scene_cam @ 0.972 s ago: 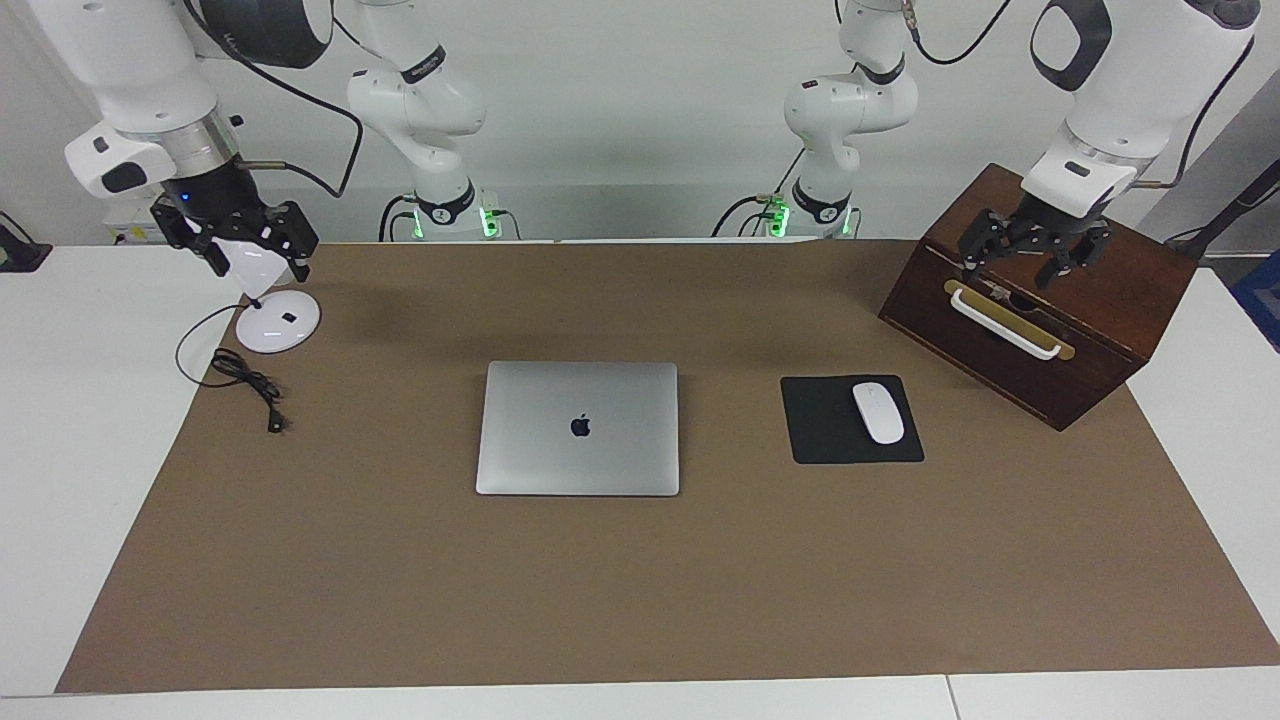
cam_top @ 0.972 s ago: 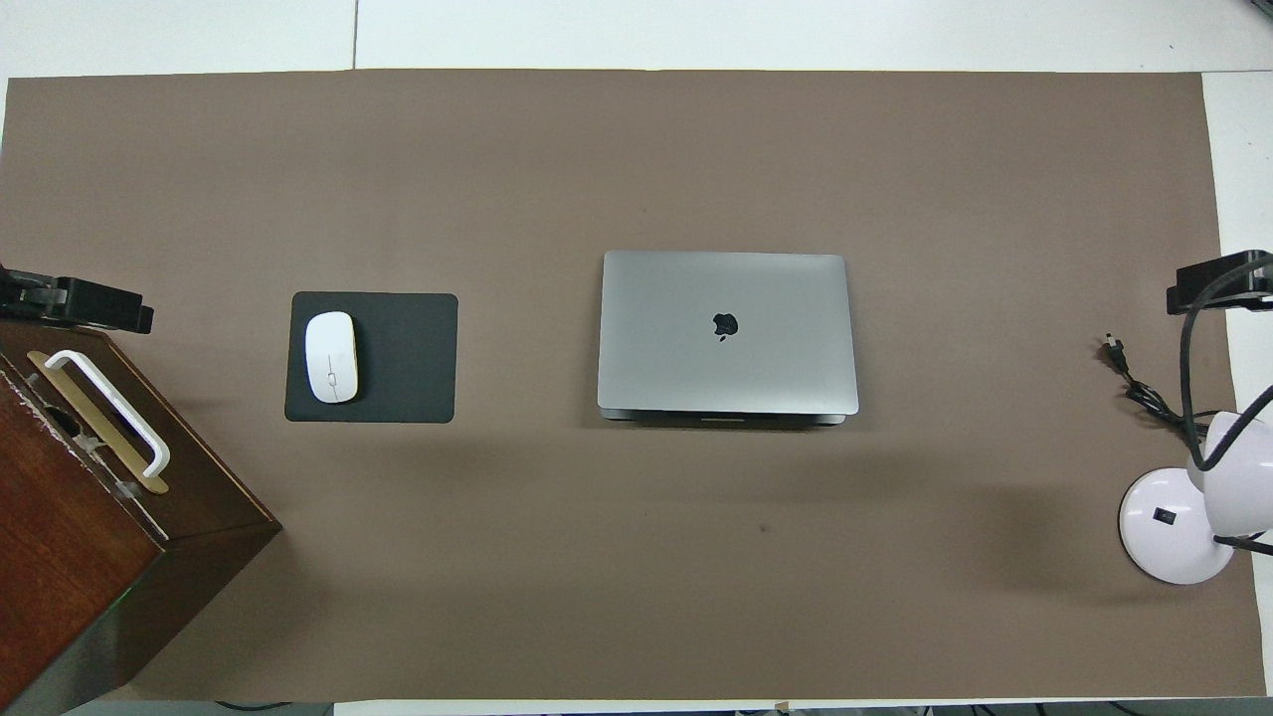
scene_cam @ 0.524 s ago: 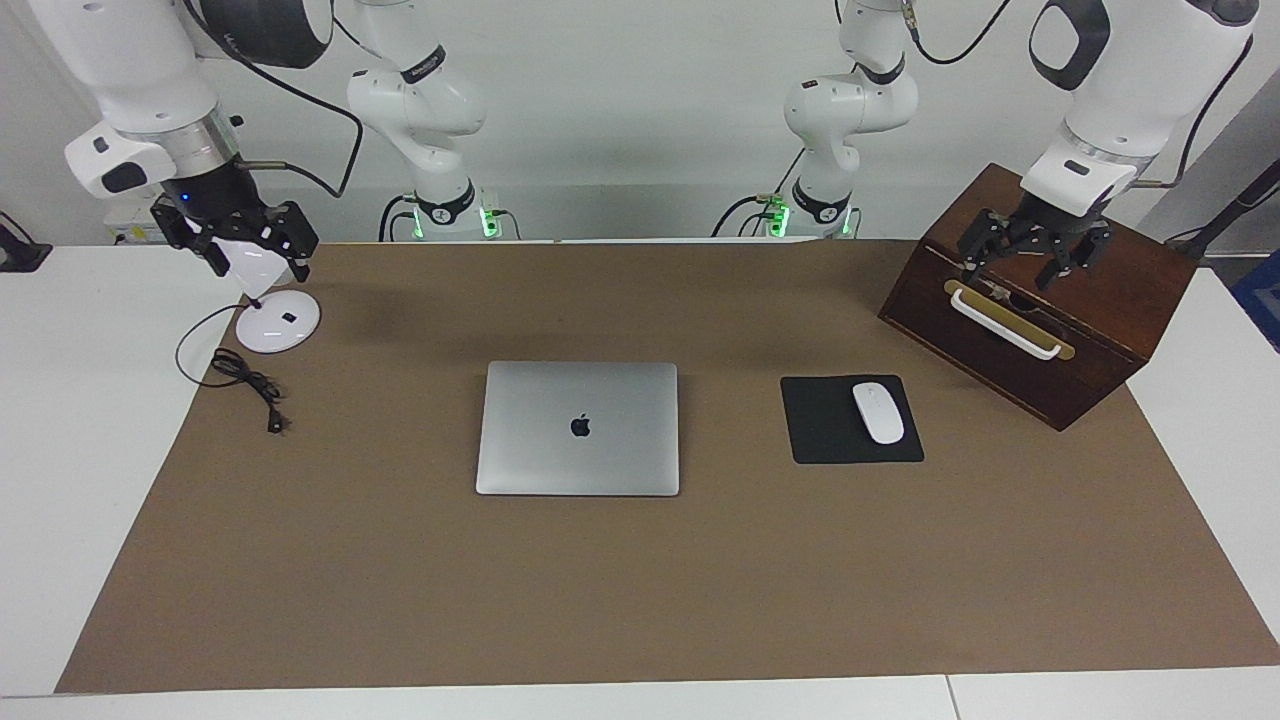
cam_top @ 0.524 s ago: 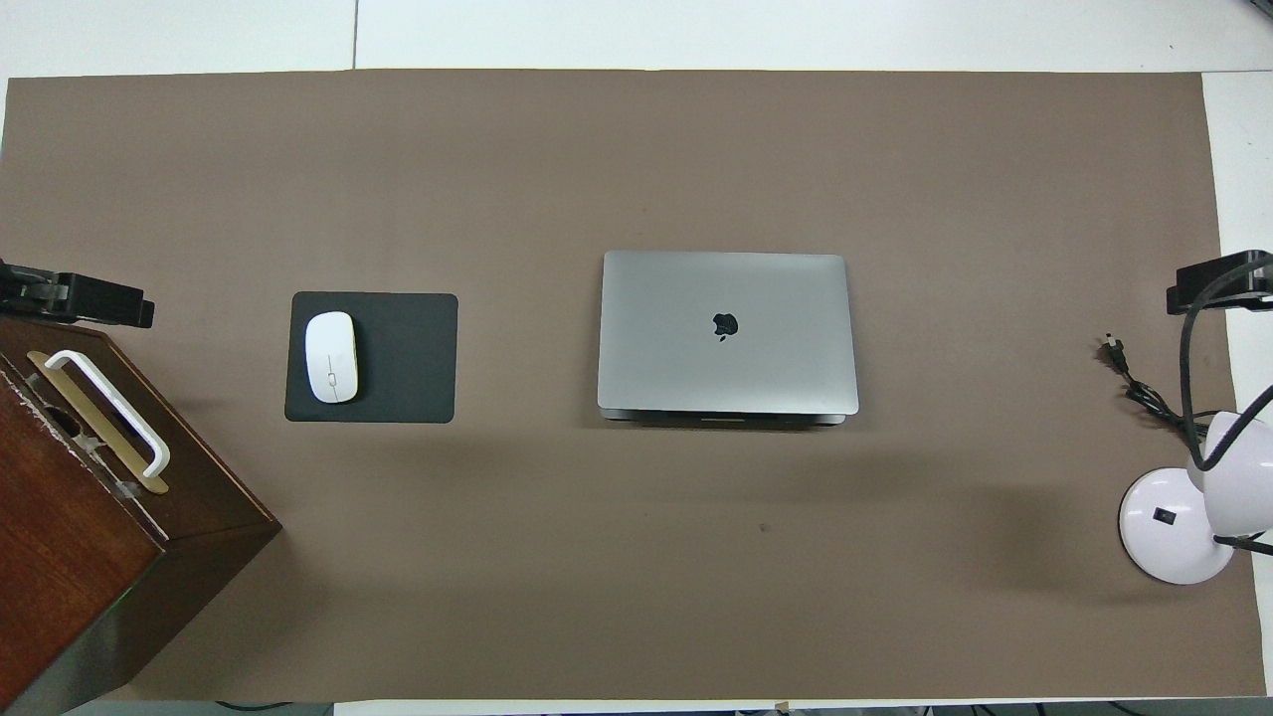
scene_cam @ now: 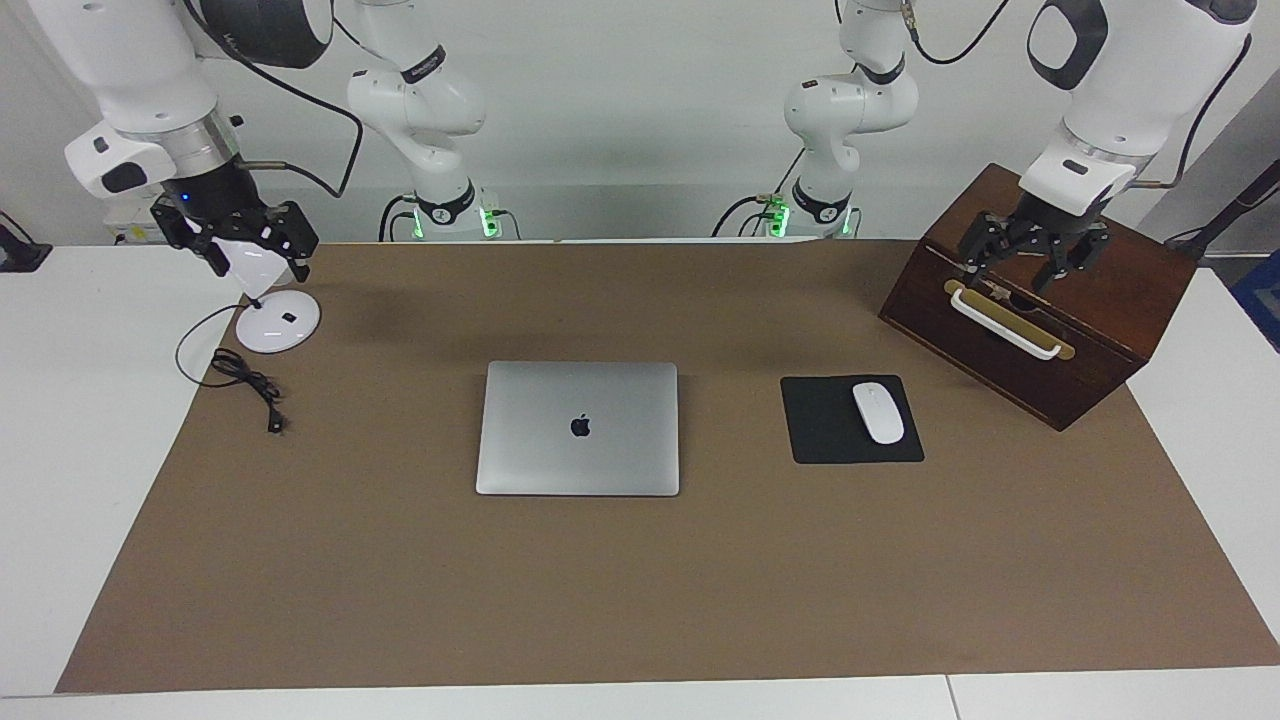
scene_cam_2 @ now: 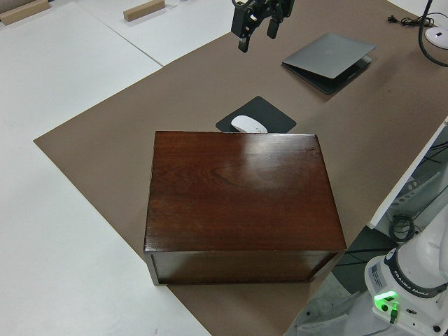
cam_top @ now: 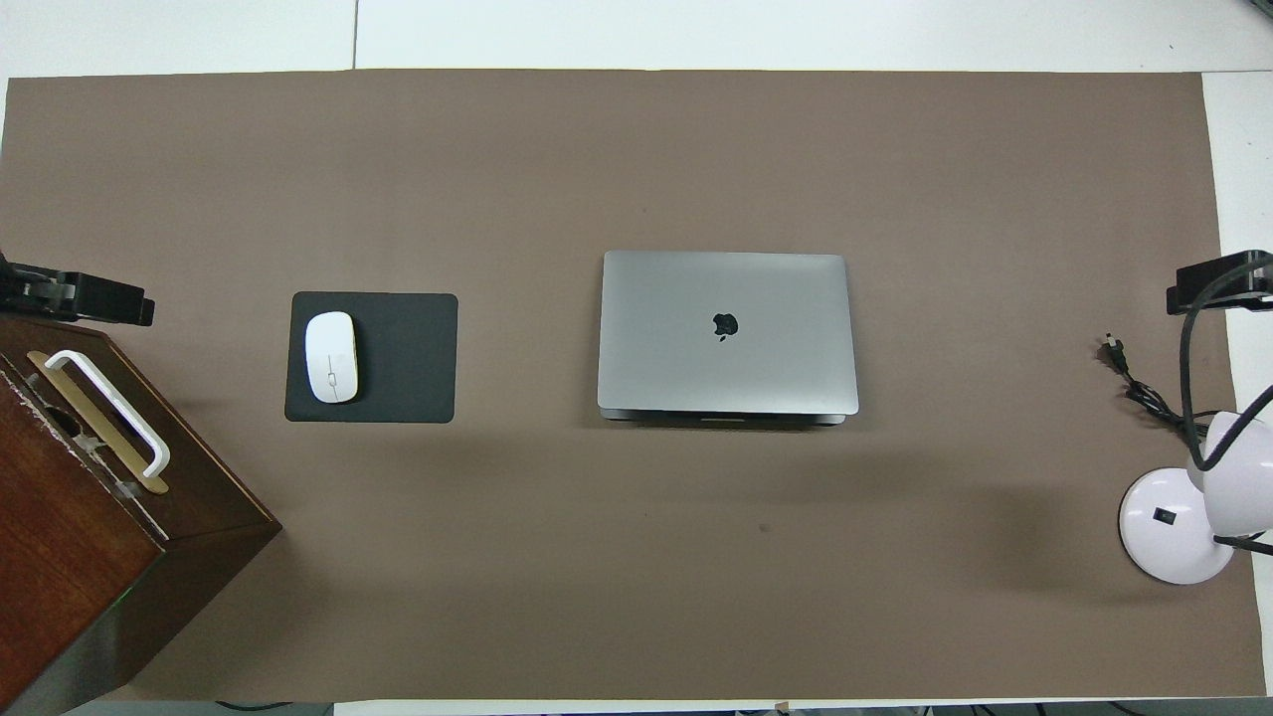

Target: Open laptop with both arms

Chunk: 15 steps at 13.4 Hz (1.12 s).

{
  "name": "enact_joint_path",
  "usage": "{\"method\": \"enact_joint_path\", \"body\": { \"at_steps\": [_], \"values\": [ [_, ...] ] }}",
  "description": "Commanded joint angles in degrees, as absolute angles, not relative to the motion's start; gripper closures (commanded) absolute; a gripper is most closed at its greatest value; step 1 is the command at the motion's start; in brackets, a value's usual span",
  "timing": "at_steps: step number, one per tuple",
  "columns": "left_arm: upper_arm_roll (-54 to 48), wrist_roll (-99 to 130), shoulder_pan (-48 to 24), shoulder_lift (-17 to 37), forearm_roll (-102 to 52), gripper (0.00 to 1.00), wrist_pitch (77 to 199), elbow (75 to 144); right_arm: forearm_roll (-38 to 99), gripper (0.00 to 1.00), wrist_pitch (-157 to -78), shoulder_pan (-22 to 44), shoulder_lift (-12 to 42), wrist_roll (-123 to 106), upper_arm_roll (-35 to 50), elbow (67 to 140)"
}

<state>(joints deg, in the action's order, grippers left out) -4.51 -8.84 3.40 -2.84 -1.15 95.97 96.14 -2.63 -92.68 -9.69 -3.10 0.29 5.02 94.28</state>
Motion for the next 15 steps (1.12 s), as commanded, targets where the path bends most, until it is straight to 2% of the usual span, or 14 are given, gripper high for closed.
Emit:
{"method": "enact_joint_path", "body": {
  "at_steps": [1, 6, 10, 12, 15],
  "values": [
    [-4.31, -8.44, 3.6, -3.96, -1.32, 1.0, 97.12, 97.56, -2.55, 0.0, -92.9, -10.98, -2.99, -1.49, 5.71, 94.22],
    [-4.31, -9.14, 2.99, -4.04, -1.32, 1.0, 100.9, 98.61, -2.03, 0.0, -94.12, -10.29, -2.9, -0.62, 5.89, 95.26],
    [-4.57, -11.5, 2.81, -5.71, -3.15, 1.0, 101.77, 102.2, 6.31, 0.0, -104.04, -10.2, -5.88, 0.35, 5.8, 105.18],
    [-4.57, -11.87, 1.77, -8.59, -4.83, 1.0, 106.14, 107.54, 8.6, 0.0, -108.09, -10.11, -7.46, 0.35, 5.8, 109.67],
    [-4.57, -11.78, -1.66, -15.53, -4.92, 1.0, 118.35, 121.94, 14.56, 0.0, -114.23, -10.2, -10.1, 0.35, 5.8, 117.04]
  ]
}}
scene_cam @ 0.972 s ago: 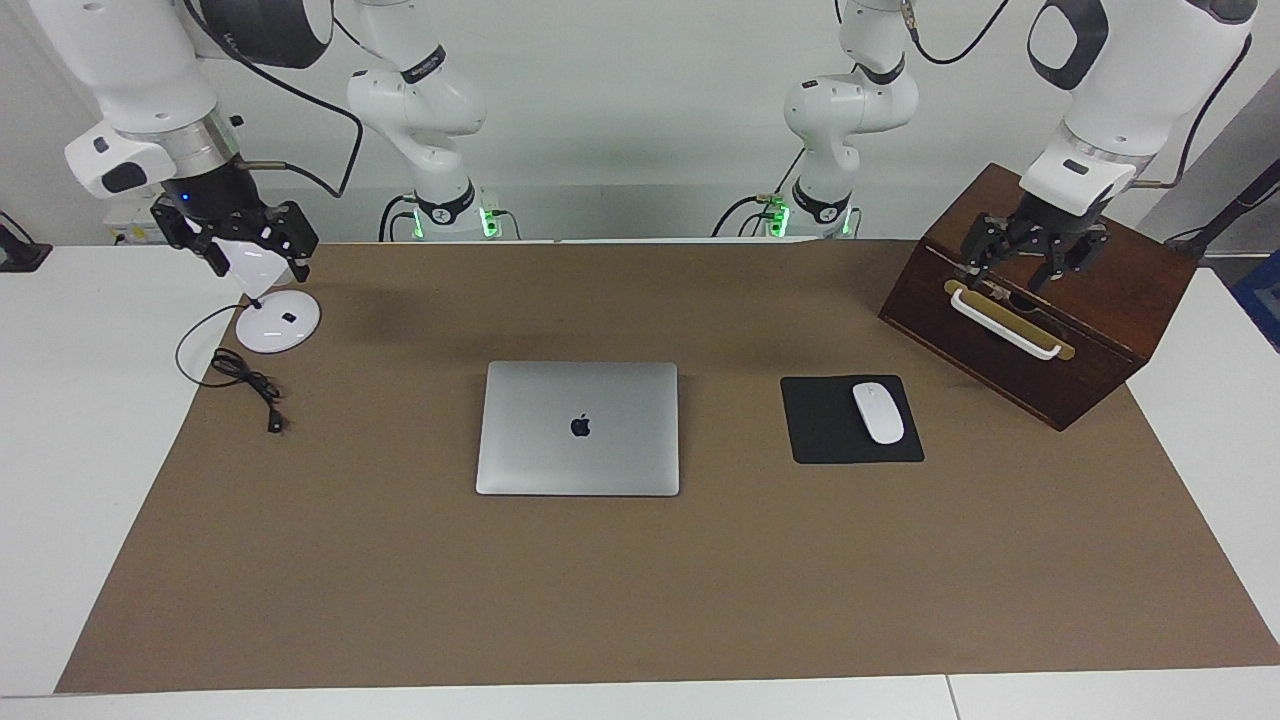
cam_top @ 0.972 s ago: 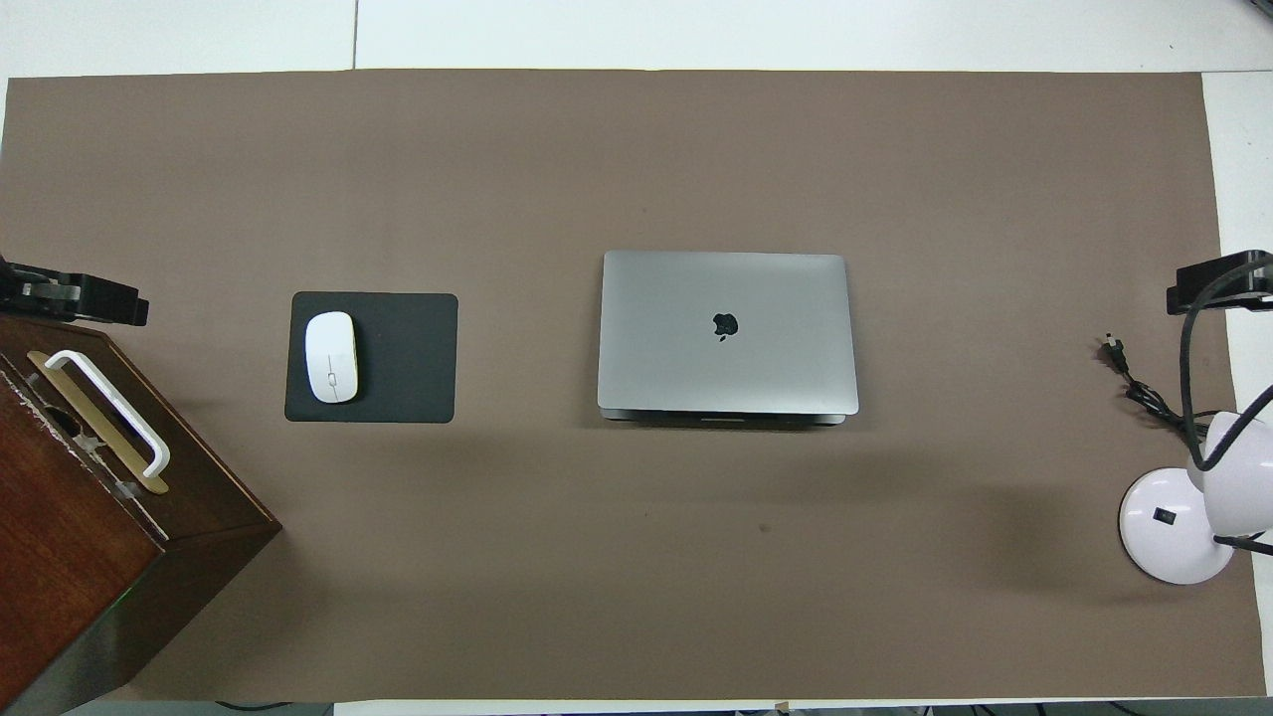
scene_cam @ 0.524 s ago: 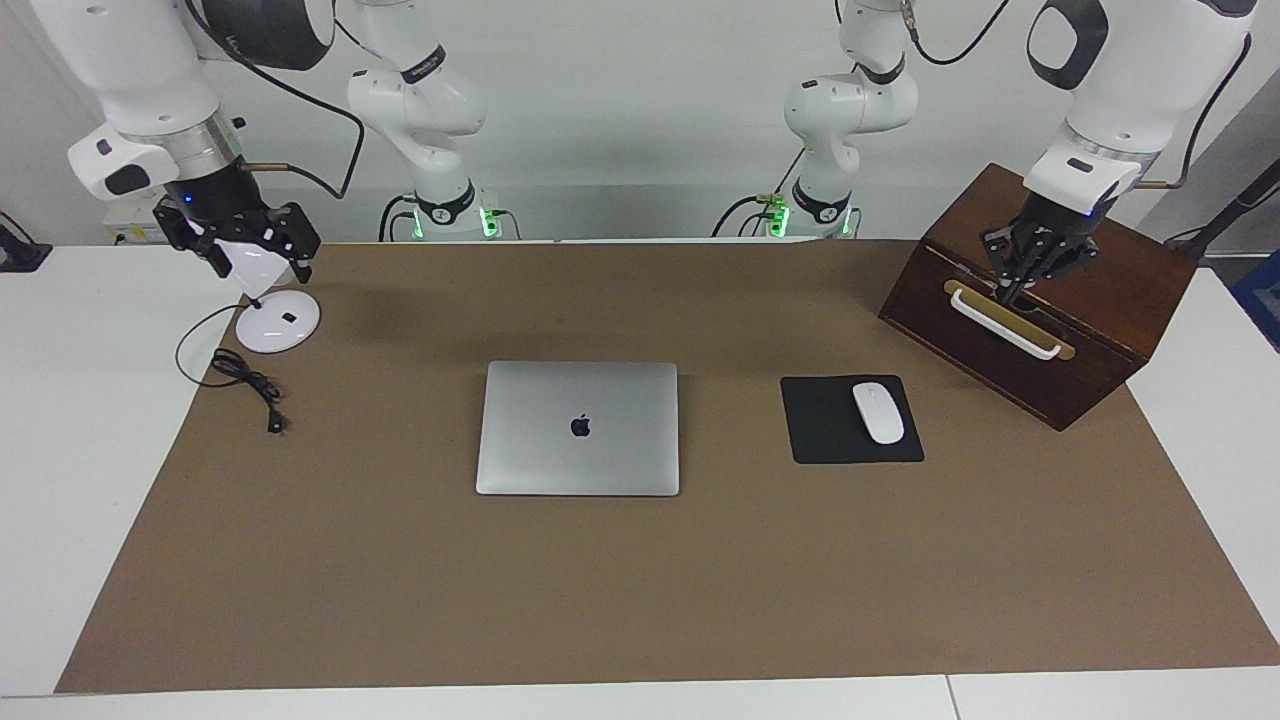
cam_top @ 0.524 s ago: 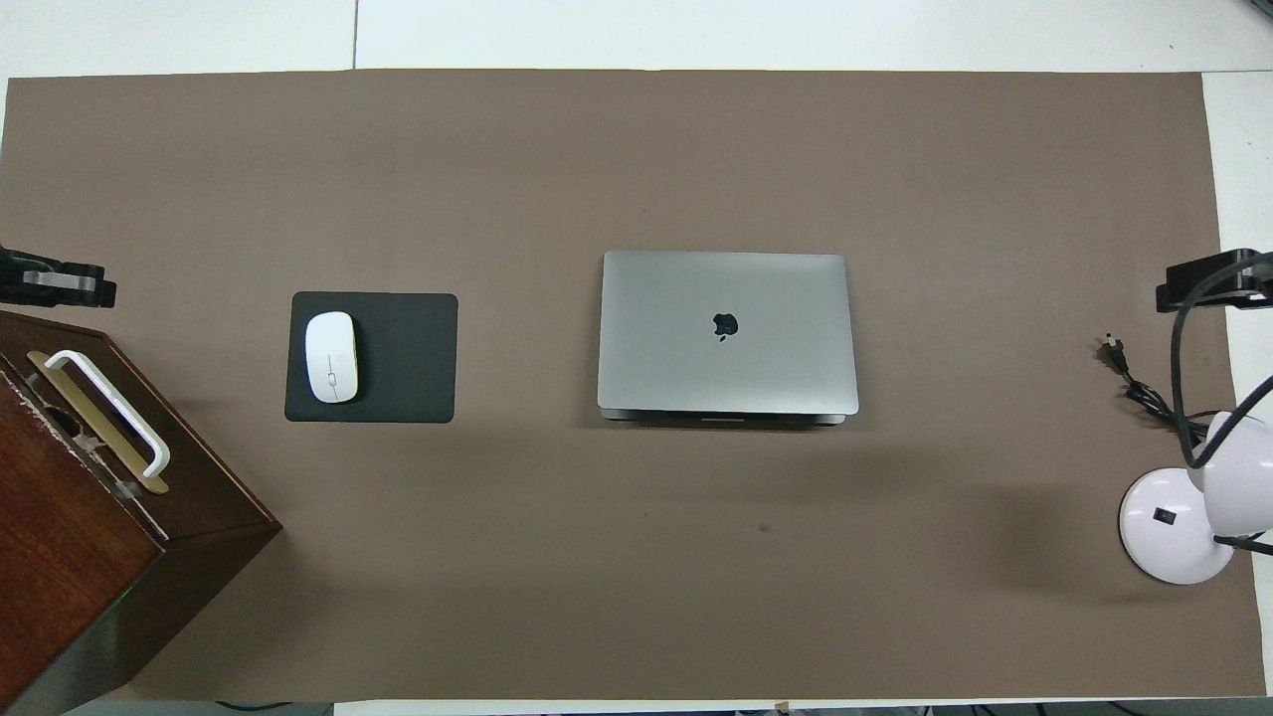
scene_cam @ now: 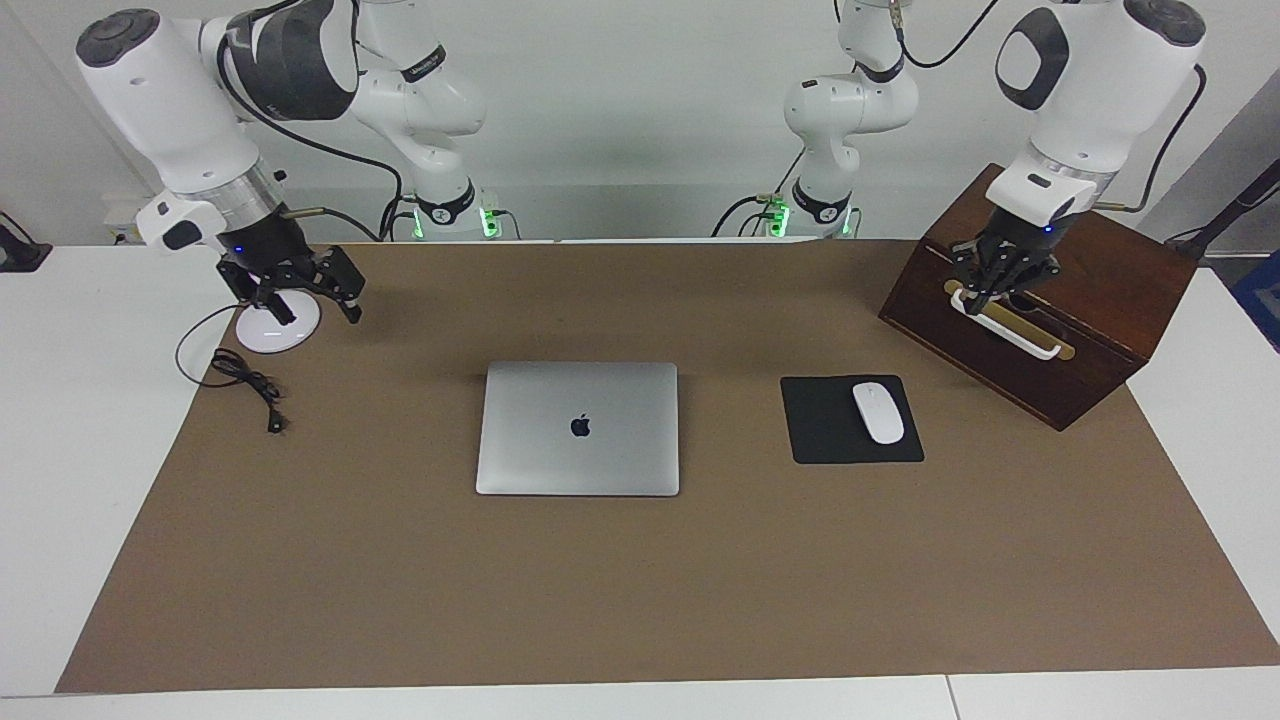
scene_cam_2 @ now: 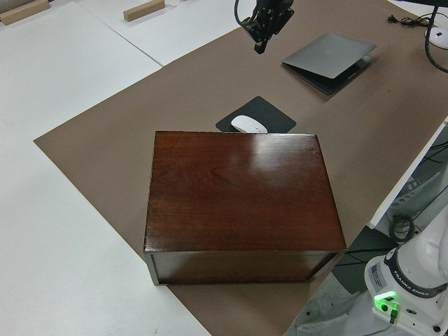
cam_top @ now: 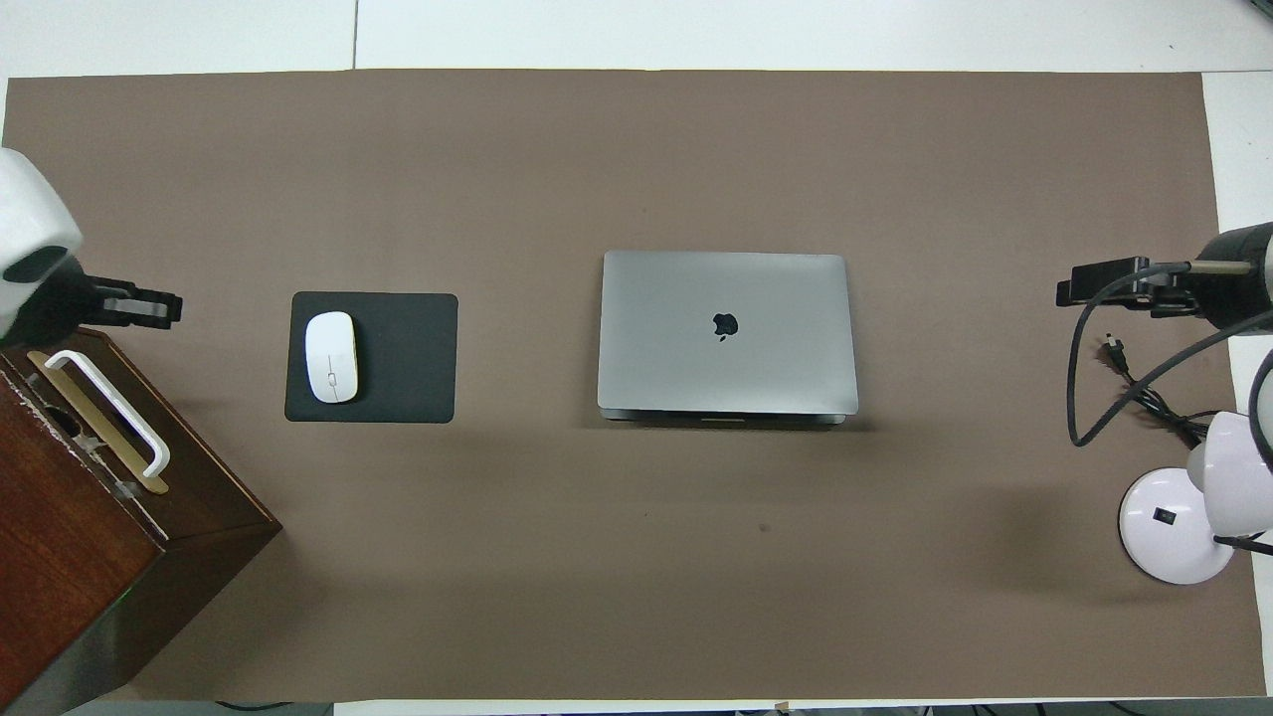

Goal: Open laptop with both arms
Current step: 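Move the left gripper and the right gripper toward the laptop's front edge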

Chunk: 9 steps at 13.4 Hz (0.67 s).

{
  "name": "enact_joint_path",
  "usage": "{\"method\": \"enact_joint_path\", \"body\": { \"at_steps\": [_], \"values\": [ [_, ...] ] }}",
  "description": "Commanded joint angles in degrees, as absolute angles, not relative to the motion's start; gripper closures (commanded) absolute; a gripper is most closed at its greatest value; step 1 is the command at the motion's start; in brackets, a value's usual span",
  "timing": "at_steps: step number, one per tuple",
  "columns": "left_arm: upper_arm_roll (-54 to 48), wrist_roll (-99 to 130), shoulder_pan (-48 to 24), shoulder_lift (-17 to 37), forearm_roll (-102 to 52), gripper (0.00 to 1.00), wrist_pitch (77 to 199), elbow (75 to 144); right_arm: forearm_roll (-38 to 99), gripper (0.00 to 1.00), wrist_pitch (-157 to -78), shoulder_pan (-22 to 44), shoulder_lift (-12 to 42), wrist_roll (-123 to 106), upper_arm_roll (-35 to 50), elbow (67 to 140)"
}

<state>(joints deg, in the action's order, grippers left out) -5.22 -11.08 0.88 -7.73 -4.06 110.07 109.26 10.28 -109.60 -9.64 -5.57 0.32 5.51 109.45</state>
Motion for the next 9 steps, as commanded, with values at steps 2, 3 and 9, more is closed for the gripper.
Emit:
{"method": "enact_joint_path", "body": {
  "at_steps": [2, 3, 9],
  "values": [
    [-4.57, -11.69, -3.68, -20.02, -5.01, 1.0, 126.43, 131.26, 22.55, 0.0, -121.95, -10.11, -13.17, 0.18, 5.8, 125.2],
    [-4.57, -11.69, -4.74, -22.21, -5.01, 1.0, 130.74, 135.92, 26.85, 0.0, -125.3, -9.93, -14.05, -0.09, 5.89, 128.64],
    [-4.48, -11.6, -12.99, -29.17, -5.01, 1.0, 148.34, 150.81, 48.84, 0.0, -141.47, 0.24, -17.48, 2.54, 5.98, 142.63]
  ]
}}
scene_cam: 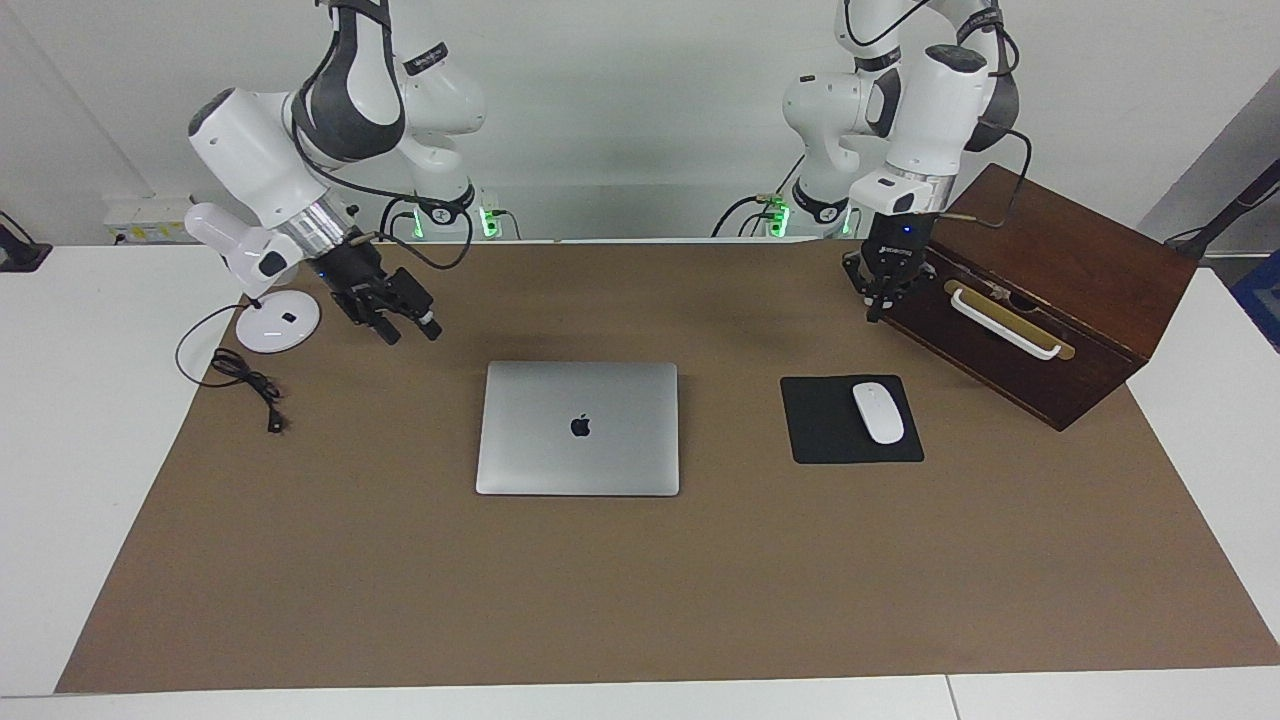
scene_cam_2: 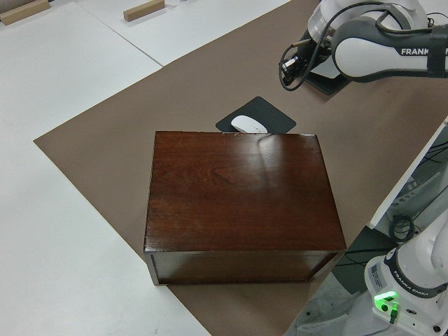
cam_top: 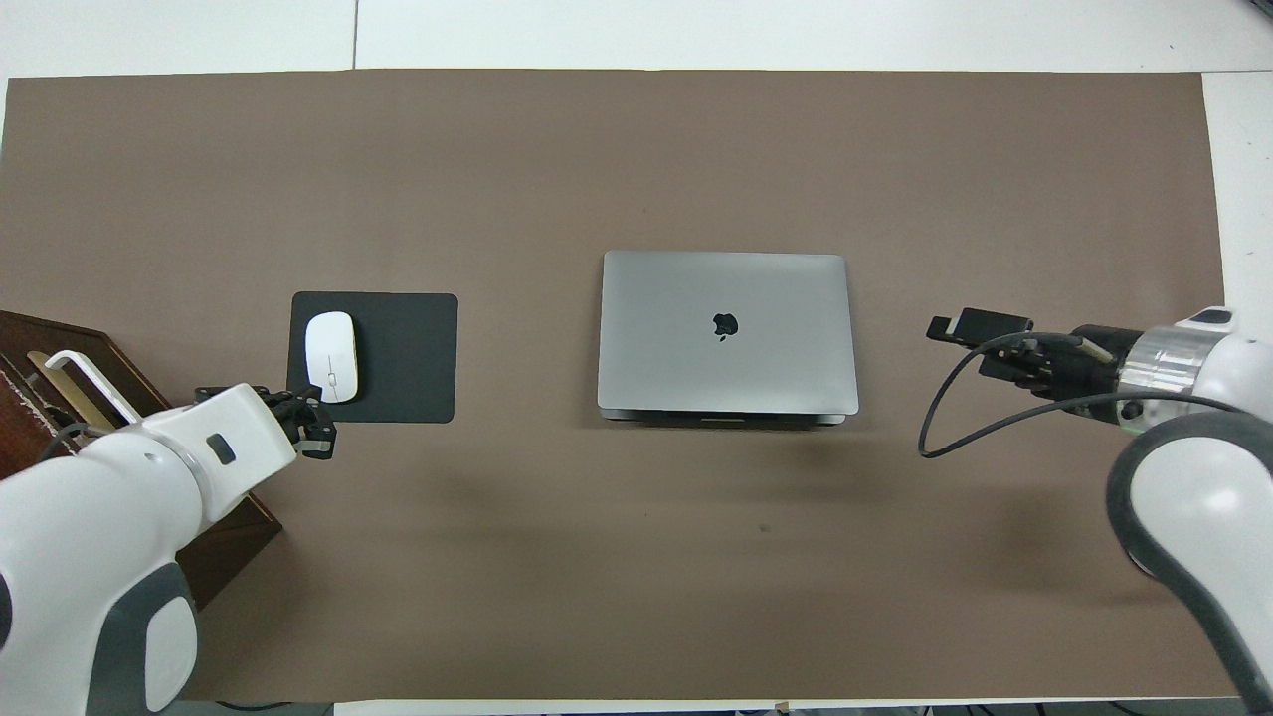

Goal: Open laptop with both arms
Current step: 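Move the left gripper and the right gripper toward the laptop's front edge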

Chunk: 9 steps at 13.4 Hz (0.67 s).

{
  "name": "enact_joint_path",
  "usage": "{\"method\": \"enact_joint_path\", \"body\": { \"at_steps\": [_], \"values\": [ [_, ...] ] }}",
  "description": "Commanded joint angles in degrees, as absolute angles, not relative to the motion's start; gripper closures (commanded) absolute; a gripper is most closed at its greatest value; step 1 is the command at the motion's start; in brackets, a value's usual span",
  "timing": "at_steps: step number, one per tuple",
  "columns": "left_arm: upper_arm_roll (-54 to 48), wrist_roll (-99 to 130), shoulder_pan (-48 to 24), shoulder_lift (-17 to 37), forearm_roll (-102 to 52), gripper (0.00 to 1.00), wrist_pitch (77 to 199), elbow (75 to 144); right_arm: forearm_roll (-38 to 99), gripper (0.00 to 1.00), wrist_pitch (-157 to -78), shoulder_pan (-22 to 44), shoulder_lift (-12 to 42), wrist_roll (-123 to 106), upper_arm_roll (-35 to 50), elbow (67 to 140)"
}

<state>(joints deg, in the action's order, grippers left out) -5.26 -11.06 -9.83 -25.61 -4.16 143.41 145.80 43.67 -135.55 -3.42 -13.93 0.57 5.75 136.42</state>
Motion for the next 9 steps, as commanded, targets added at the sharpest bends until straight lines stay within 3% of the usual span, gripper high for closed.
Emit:
{"method": "enact_joint_path", "body": {
  "at_steps": [1, 5, 9],
  "values": [
    [-4.48, -11.51, -14.31, -29.44, -5.01, 1.0, 150.8, 152.13, 49.74, 0.0, -143.07, 2.09, -18.36, 3.94, 5.98, 144.39],
    [-4.57, -10.11, -17.75, -29.36, -5.1, 1.0, 158.0, 155.03, 52.46, 0.0, -144.49, 6.49, -20.92, 13.43, 6.15, 148.7],
    [-4.48, -7.91, -22.66, -26.99, -5.1, 1.0, 168.36, 157.23, 57.64, 0.0, -152.39, 13.44, -20.92, 20.81, 6.24, 151.87]
  ]
}}
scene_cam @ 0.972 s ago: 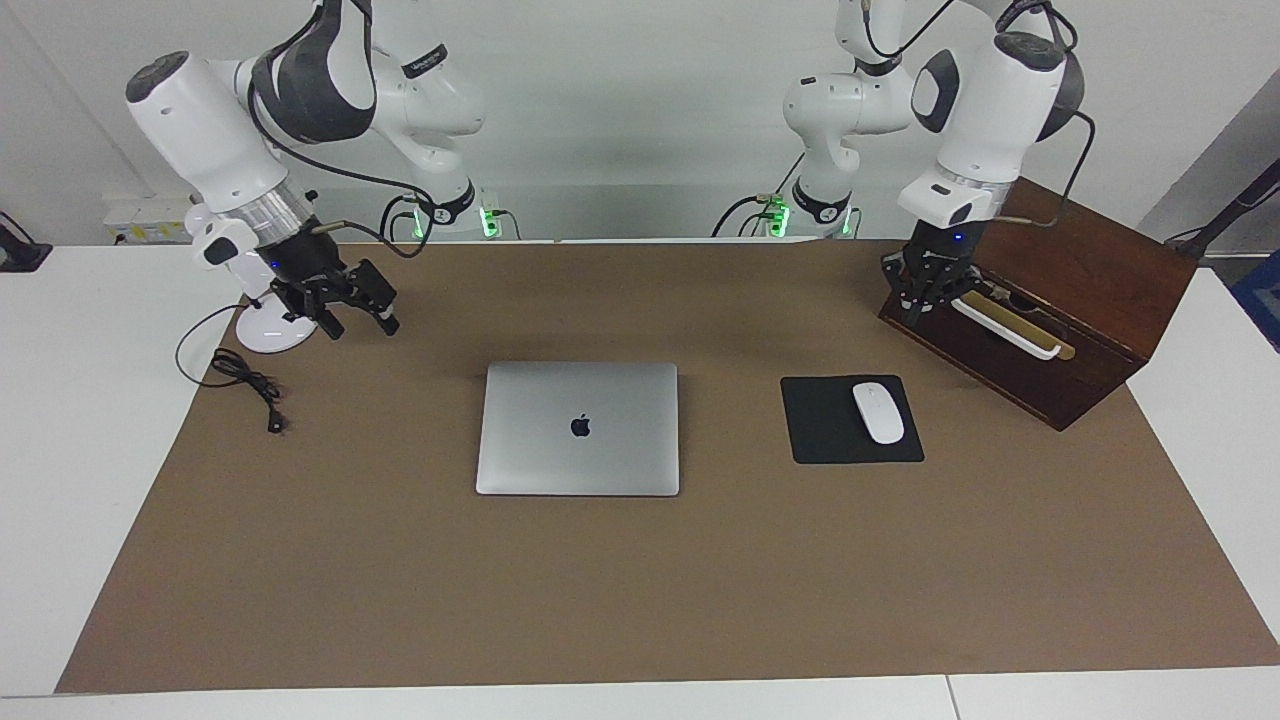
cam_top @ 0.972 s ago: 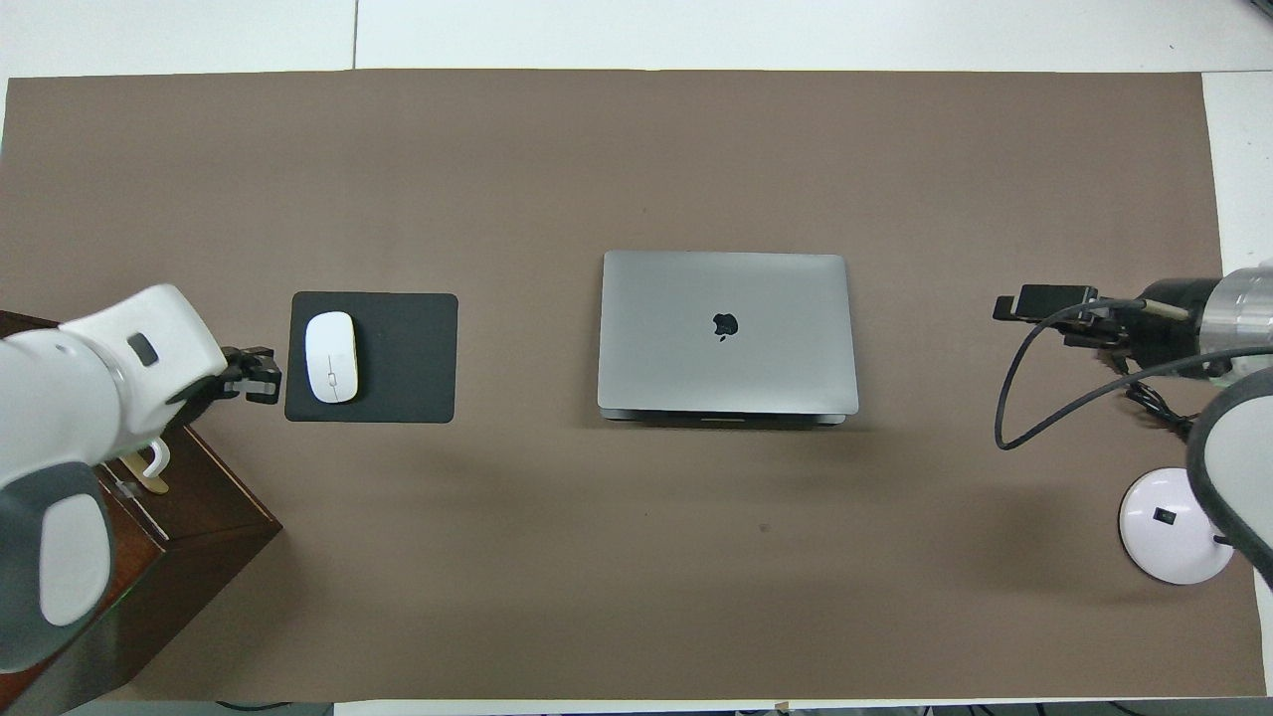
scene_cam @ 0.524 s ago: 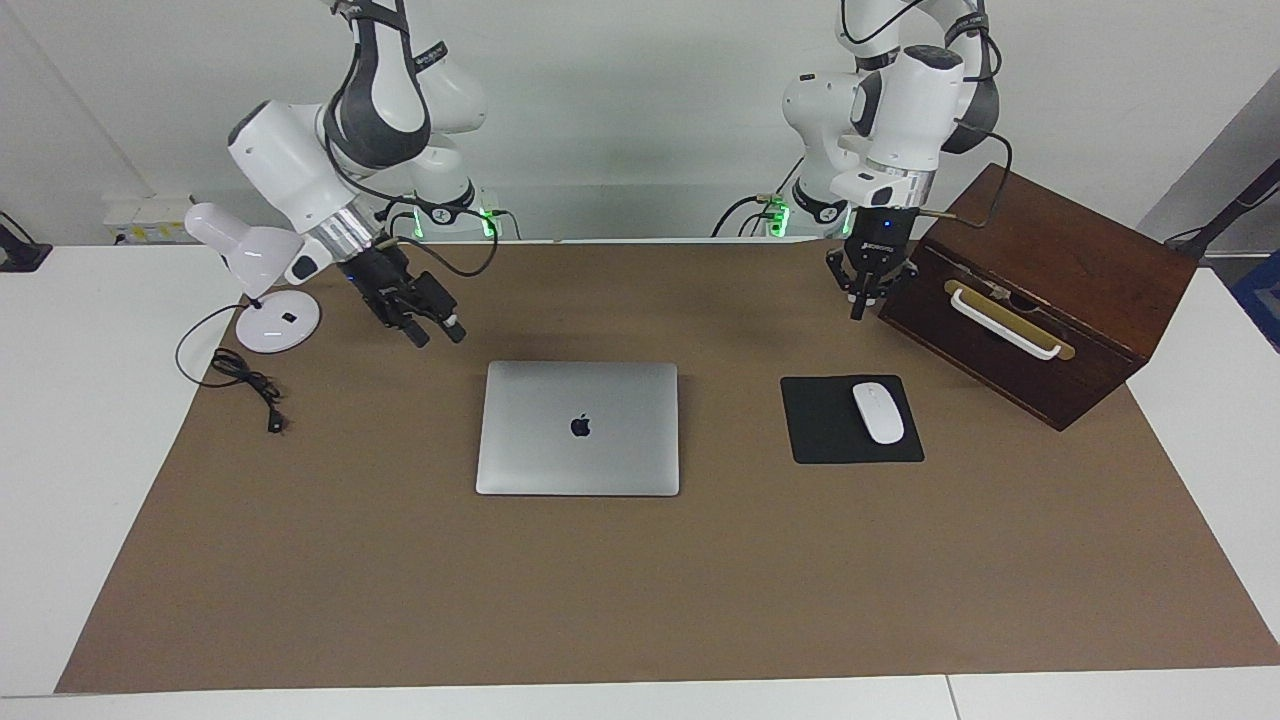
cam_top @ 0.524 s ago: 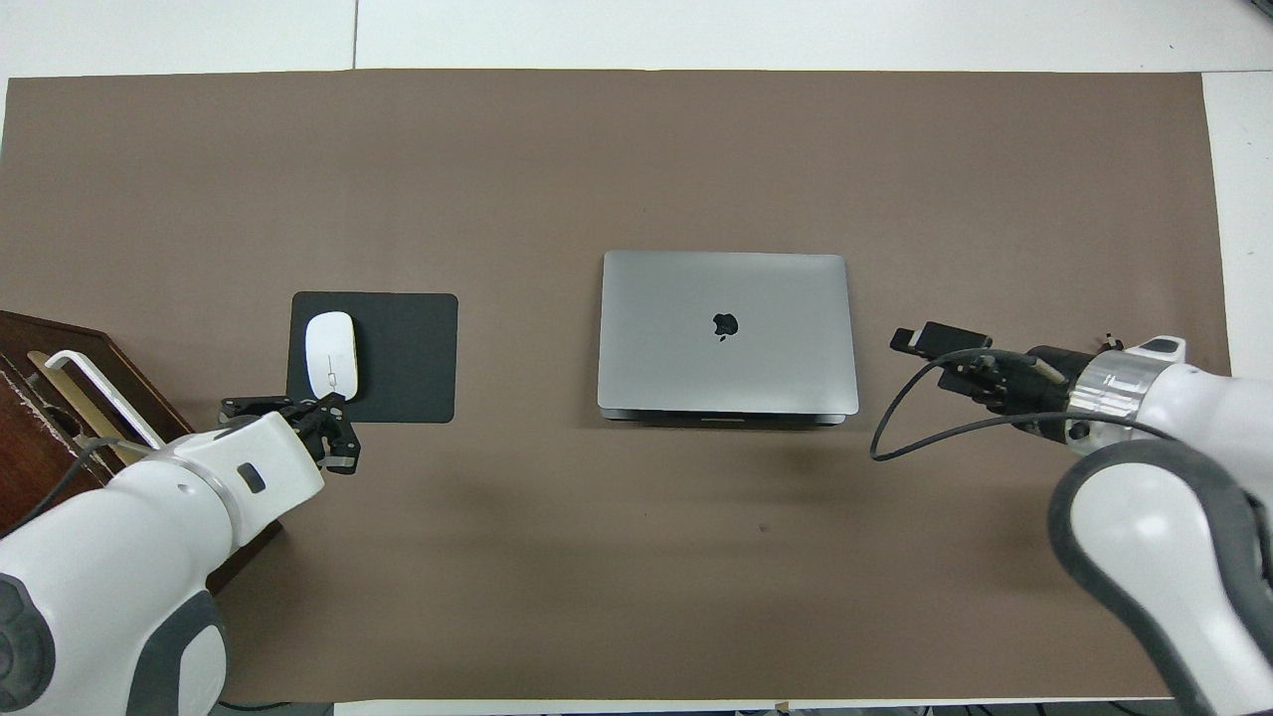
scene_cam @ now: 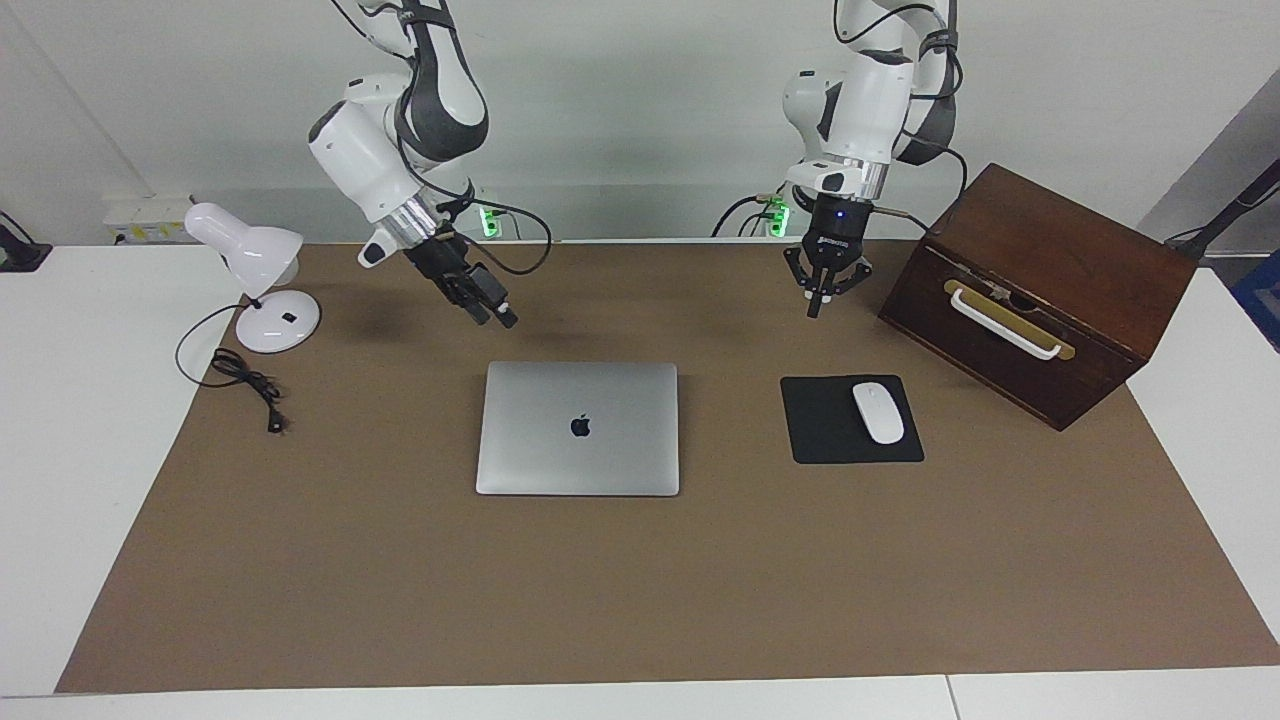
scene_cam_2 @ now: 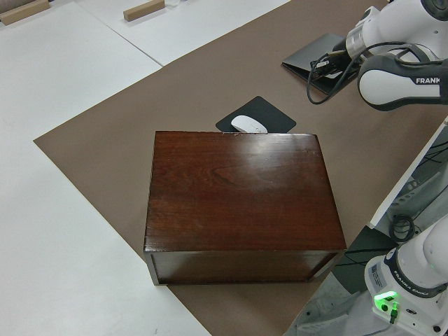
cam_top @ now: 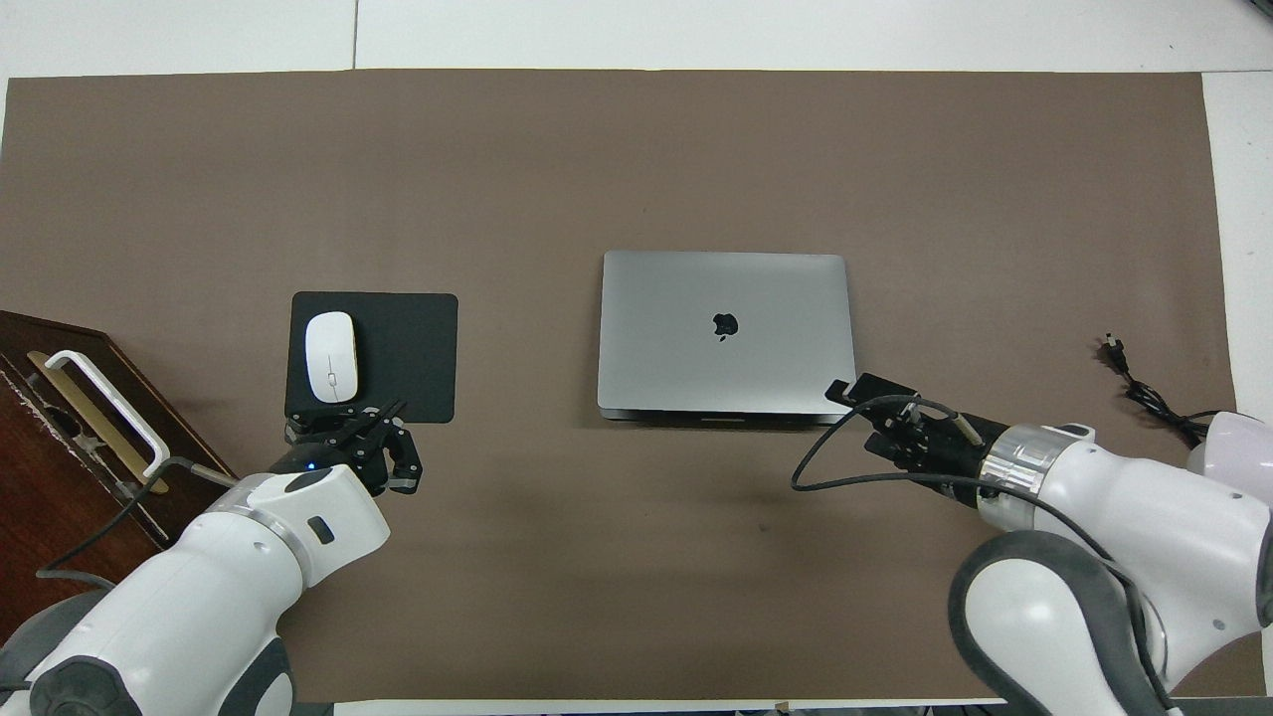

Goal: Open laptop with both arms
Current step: 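Move the left gripper and the right gripper toward the laptop's front edge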

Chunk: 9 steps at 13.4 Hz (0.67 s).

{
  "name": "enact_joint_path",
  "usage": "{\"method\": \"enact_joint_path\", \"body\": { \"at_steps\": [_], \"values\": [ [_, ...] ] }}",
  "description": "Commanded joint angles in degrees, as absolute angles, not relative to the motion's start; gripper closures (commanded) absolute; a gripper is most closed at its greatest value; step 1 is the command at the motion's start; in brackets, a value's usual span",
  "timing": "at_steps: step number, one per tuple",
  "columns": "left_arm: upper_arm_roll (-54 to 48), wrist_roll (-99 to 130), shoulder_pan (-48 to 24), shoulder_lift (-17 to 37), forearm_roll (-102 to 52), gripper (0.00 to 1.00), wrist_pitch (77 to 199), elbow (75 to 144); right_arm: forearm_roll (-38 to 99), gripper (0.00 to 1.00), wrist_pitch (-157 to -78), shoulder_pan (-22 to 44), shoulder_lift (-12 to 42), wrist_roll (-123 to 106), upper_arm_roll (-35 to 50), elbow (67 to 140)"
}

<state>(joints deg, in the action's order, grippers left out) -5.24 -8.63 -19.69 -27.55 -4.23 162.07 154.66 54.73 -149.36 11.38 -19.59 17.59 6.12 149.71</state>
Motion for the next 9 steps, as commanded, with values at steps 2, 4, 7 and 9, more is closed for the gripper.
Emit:
{"method": "enact_joint_path", "body": {
  "at_steps": [2, 4, 7, 9],
  "values": [
    [-4.48, -6.34, -24.95, -24.01, -5.1, 1.0, 173.65, 157.85, 58.71, 0.0, -153.1, 13.71, -20.39, 24.24, 6.33, 151.79],
    [-4.48, -5.54, -26.53, -20.5, -5.1, 1.0, 179.97, 158.64, 58.8, 0.0, -156.25, 13.8, -19.78, 26.45, 6.33, 151.79],
    [-4.48, -1.76, -29.87, -12.33, -5.1, 1.0, 192.18, 159.7, 65.45, 0.0, -163.88, 17.55, -16.36, 25.41, 6.42, 151.35],
    [-4.48, 1.57, -32.07, -7.32, -5.1, 1.0, 198.07, 159.7, 70.99, 0.0, -168.03, 19.85, -14.86, 22.69, 6.42, 150.82]
  ]
}}
